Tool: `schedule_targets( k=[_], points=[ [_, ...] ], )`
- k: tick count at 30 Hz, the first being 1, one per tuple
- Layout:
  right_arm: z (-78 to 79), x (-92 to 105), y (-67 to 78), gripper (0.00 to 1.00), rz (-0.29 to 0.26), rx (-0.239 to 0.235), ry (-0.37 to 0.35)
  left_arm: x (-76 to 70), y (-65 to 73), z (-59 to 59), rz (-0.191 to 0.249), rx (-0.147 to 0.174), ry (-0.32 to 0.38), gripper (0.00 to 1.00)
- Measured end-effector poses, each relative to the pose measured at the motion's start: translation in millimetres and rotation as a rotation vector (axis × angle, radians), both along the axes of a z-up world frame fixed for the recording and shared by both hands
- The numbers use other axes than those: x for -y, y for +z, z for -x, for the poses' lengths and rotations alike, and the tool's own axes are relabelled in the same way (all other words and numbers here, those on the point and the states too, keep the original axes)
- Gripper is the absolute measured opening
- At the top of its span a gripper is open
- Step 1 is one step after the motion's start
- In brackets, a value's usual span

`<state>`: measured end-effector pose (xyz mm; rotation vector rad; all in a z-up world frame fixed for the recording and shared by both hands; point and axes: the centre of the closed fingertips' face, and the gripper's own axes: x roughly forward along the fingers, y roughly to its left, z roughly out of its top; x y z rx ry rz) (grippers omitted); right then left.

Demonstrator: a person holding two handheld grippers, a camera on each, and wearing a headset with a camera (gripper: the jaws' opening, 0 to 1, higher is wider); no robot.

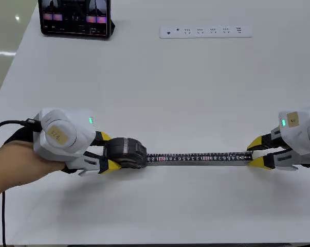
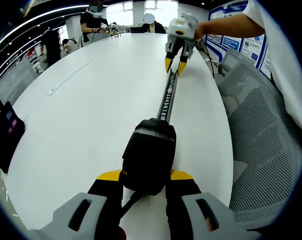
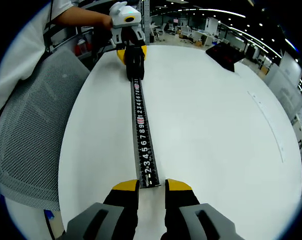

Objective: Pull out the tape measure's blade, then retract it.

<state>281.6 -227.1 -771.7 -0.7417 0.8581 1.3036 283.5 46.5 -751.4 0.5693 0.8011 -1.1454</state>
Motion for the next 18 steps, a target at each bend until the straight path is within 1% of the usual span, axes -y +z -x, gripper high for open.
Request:
schedule_targets(
  k=[2,4,5,7,14,16,18],
  points=[
    [0.1,-0.8,0.7,0.22,-0.005,-0.006,-0.016,-0.5,-0.2,-0.2,-0.002,0.000,0.002,0.30],
    [1.1,-1.8,1.7,0.24,-0.012,-0.015,-0.024,-0.4,0.3,-0.3,0.000,-0.002,0.005,0.33],
    [1.9,-3.2,2.4,0.25,-0.020,-0.023,-0.029,-0.3,0.9,-1.1,0.002,0.000,0.008,0.33],
    [2.4,-3.3,2.7,0.24,-0.019,-0.020,-0.023,0.0,2.0,-1.6,0.004,0.003,0.008,0.33],
    [3.0,-7.7,5.4,0.27,-0.039,-0.032,-0.041,1.1,6.4,-1.7,0.021,0.001,0.021,0.34],
    [3.4,-11.9,8.2,0.30,-0.068,-0.056,-0.076,0.1,7.9,-3.1,0.030,-0.001,0.039,0.36],
    [6.3,-16.9,11.6,0.34,-0.103,-0.097,-0.112,-2.3,8.4,-3.0,0.033,-0.013,0.053,0.39]
  ],
)
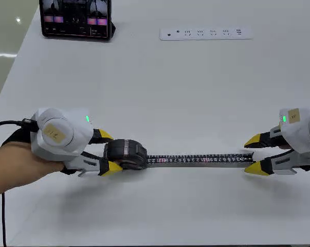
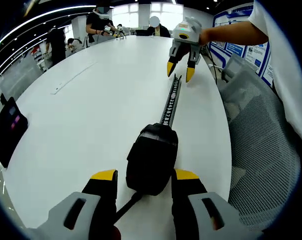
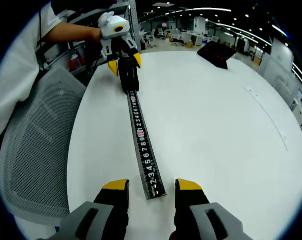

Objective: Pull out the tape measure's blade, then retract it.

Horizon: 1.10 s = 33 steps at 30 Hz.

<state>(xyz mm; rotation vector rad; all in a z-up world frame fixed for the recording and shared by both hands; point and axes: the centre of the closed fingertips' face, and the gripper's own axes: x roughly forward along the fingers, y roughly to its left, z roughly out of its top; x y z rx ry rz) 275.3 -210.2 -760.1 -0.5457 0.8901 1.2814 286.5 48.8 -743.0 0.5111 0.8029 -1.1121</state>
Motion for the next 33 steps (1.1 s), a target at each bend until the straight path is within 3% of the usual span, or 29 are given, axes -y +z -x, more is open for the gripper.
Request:
schedule_targets(
  k=[4,14,22,28,33],
  points=[
    [1.6,-0.9,-0.2,0.42,0.000,-0.012,-0.007,-0.7,4.7,-1.9,0.026,-0.004,0.029,0.44],
    [2.3,-0.2,1.3,0.44,-0.001,-0.005,-0.022,-1.7,5.7,-0.7,0.025,0.003,0.034,0.47],
    [3.2,-4.7,9.9,0.49,-0.089,-0.010,-0.131,-9.2,13.8,-1.0,0.089,-0.007,0.134,0.50],
    [2.0,-6.2,12.3,0.54,-0.114,0.020,-0.191,-12.7,15.1,4.5,0.128,-0.022,0.192,0.53],
    [-1.2,-7.7,15.6,0.57,-0.140,0.048,-0.250,-15.2,18.0,5.2,0.152,-0.006,0.236,0.55]
  ],
)
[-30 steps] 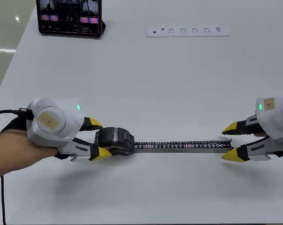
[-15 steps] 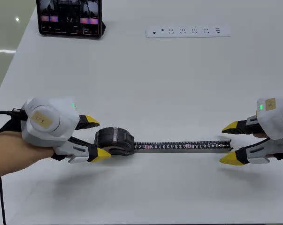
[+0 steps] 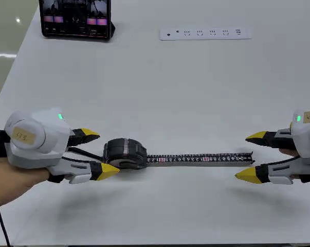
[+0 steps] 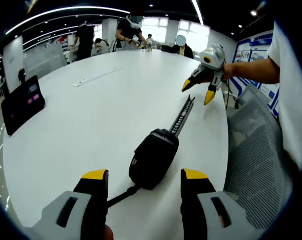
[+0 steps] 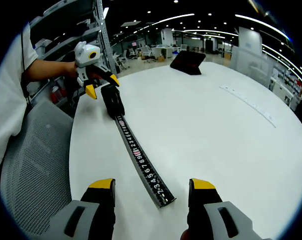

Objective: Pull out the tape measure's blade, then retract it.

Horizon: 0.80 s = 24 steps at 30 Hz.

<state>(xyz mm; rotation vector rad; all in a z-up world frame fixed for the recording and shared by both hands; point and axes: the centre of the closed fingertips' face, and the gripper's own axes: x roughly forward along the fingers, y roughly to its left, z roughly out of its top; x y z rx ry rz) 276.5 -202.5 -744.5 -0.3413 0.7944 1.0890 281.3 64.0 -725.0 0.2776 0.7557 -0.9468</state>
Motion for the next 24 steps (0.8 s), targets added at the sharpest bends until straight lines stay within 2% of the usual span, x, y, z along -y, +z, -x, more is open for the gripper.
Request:
schedule_targets(
  k=[7,14,16,18,24],
  points=[
    [-2.3,-2.1,7.2,0.64,-0.022,0.050,-0.064,-5.3,6.1,2.6,0.023,0.022,0.057,0.60],
    [-2.7,-1.7,11.8,0.72,-0.018,0.097,-0.098,-10.5,9.2,8.1,0.035,0.034,0.092,0.64],
    [-2.6,-1.7,13.9,0.74,-0.019,0.111,-0.105,-10.9,12.0,8.5,0.046,0.049,0.101,0.64],
    [-1.5,-0.7,14.6,0.75,-0.018,0.115,-0.114,-10.4,13.6,11.3,0.061,0.049,0.106,0.65],
    [5.0,0.7,16.6,0.78,-0.026,0.138,-0.142,-10.2,17.5,19.1,0.078,0.077,0.128,0.69]
  ],
)
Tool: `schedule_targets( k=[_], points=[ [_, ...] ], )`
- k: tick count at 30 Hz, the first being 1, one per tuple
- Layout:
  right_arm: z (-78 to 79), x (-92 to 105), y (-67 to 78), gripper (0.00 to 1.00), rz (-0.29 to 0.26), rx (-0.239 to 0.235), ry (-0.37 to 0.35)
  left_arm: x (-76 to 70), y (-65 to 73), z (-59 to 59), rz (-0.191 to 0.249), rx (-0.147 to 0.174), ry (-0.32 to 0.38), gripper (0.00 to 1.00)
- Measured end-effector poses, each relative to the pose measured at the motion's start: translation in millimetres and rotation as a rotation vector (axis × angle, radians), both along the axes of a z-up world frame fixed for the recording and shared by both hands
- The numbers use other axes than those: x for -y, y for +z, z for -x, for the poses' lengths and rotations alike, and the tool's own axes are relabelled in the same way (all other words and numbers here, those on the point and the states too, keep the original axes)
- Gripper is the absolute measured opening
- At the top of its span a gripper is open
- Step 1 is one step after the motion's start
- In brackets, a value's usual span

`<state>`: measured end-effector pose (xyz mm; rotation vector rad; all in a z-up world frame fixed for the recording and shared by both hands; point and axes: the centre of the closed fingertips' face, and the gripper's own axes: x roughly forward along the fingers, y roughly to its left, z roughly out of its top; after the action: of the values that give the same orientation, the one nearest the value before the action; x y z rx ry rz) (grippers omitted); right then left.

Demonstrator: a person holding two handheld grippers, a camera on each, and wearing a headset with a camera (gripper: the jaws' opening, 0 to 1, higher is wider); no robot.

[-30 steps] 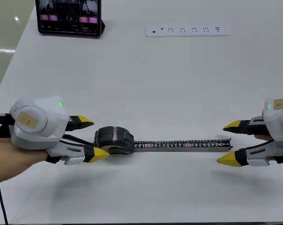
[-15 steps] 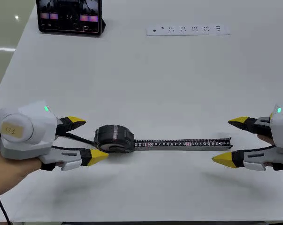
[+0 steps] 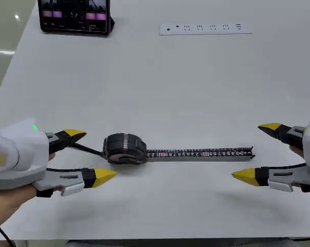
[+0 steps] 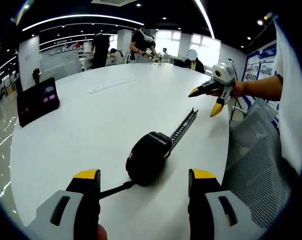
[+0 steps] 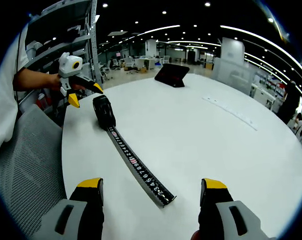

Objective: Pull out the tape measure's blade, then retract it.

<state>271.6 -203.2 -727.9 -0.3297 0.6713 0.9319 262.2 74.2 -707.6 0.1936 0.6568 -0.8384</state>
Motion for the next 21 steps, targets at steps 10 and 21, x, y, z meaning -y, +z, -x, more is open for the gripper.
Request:
schedule_targets(
  k=[10,21],
  points=[
    [10.7,4.0,2.0,0.81,-0.012,0.020,-0.031,-7.8,1.7,10.0,0.003,0.042,0.068,0.72],
    [21.1,8.5,-1.8,0.86,-0.031,0.023,-0.066,-9.1,1.6,17.4,0.003,0.062,0.108,0.76]
  ],
)
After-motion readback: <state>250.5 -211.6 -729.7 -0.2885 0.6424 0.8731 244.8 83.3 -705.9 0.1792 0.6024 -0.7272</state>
